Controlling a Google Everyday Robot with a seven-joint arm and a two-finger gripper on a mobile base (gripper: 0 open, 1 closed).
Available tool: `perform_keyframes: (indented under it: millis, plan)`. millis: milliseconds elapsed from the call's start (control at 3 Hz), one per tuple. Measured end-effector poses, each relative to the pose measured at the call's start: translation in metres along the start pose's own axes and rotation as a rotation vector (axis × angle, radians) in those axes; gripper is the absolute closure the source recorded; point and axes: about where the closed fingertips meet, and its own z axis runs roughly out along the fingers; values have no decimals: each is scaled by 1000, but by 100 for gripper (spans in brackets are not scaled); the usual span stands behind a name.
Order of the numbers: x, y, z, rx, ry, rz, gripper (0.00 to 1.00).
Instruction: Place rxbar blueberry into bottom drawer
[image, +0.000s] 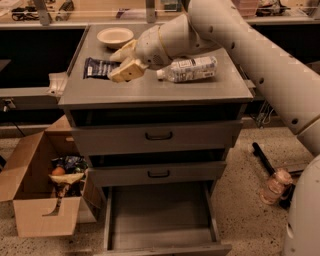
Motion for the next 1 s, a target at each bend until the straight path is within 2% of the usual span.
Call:
perform_keyframes:
  millis: [333, 667, 1000]
  plan:
    - [0, 31, -4, -6, 1, -53, 100]
    - [21, 82, 4, -30, 56, -54, 100]
    - [58, 127, 16, -48, 105, 6, 100]
